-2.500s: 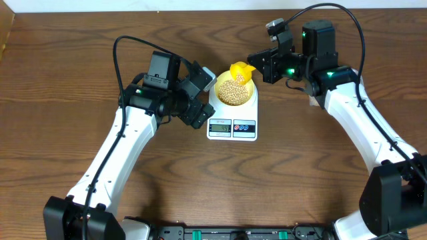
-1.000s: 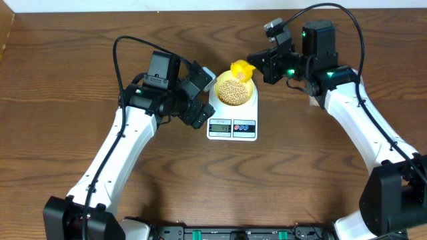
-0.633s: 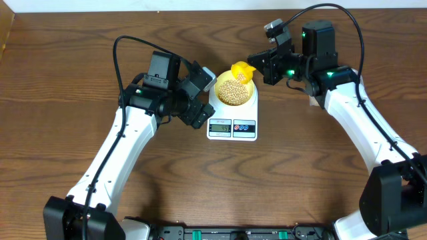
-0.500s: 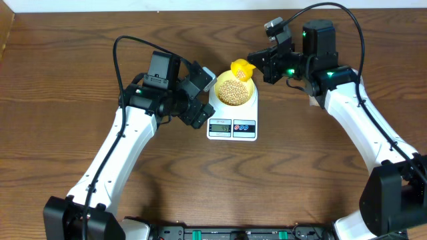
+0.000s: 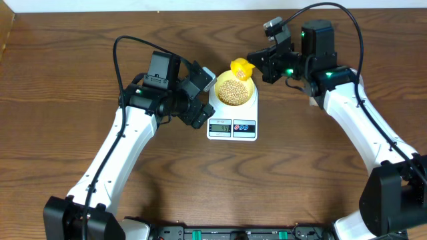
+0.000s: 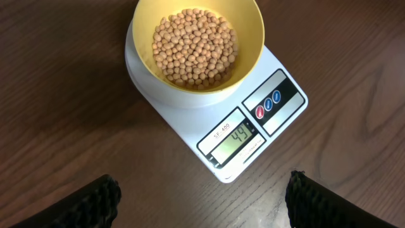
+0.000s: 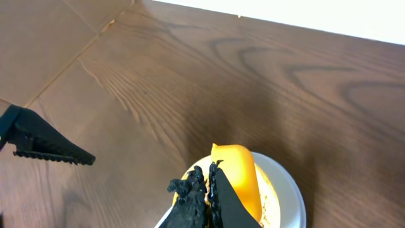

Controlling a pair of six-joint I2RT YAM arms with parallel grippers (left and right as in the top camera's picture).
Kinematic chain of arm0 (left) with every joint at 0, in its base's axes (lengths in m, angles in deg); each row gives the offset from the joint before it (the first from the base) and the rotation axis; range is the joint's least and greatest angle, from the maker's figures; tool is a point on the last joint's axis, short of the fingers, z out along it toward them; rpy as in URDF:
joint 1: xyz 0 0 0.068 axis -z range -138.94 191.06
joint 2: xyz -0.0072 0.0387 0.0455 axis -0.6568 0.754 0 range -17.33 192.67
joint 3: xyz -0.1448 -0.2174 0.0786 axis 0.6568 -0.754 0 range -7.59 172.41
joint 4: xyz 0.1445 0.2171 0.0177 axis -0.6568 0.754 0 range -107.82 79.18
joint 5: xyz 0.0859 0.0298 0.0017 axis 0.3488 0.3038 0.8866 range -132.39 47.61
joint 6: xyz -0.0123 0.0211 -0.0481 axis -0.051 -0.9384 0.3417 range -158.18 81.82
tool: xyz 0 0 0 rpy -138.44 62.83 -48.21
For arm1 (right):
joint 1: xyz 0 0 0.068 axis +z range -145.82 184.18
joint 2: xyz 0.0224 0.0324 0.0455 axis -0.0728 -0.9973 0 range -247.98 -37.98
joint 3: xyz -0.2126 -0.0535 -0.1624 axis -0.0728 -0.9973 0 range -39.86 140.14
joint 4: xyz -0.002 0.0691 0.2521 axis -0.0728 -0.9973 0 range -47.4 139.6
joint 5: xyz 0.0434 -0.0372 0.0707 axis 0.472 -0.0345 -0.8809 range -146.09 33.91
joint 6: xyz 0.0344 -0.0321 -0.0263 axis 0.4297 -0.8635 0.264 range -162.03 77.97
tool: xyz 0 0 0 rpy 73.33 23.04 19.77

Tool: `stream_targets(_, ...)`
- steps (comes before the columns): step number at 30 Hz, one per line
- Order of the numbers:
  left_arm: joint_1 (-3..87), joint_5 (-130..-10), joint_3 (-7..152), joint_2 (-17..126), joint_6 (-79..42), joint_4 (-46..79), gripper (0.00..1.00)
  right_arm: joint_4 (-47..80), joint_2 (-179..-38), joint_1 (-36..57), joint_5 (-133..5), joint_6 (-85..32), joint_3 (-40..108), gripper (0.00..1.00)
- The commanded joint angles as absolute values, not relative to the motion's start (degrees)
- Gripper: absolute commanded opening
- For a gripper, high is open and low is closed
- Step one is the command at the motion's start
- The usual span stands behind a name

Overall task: Scoop item into bowl and weigh 50g on scale
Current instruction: 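Hold the tipped scoop over the bowl while the scale settles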

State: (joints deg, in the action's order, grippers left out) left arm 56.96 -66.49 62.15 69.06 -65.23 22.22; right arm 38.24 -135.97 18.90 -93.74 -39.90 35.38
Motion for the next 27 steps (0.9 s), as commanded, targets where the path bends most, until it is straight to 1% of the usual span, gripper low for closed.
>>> stream_targets(1,56.72,-67.23,61.51,68.82,-65.58,22.22,0.86,38.37,-134.68,19.18,-93.74,-39.92,35.38,0.01)
stream_targets(27,56.72,-67.23,61.51,68.82,-65.58,22.22,0.86,37.17,-134.68,19.18,-93.93,-39.31,35.38,0.01)
